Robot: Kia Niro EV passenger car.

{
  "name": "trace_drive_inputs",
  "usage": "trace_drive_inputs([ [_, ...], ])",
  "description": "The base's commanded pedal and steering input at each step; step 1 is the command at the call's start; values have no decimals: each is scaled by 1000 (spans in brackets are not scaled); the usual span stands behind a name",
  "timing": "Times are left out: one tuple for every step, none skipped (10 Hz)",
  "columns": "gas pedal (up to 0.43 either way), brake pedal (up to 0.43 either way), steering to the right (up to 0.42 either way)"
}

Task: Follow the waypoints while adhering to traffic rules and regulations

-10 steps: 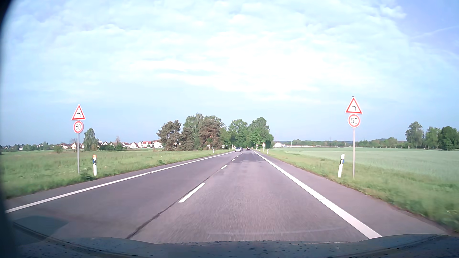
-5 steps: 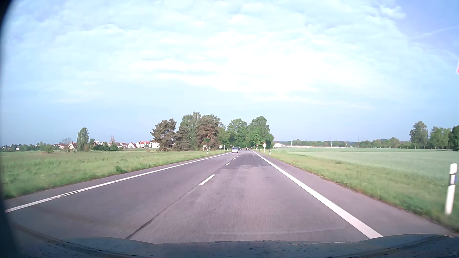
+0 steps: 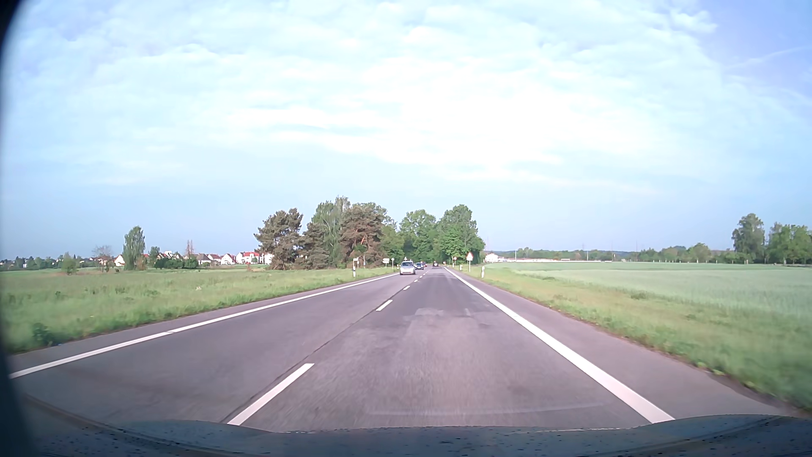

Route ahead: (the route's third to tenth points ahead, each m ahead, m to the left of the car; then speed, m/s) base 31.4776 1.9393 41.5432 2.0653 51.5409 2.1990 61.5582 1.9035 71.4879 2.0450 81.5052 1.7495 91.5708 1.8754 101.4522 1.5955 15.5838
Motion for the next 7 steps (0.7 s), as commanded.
trace_drive_inputs([
  [0, 0, 0],
  [0, 0, 0],
  [0, 0, 0],
  [0, 0, -1],
  [0, 0, -1],
  [0, 0, -1],
  [0, 0, -1],
])
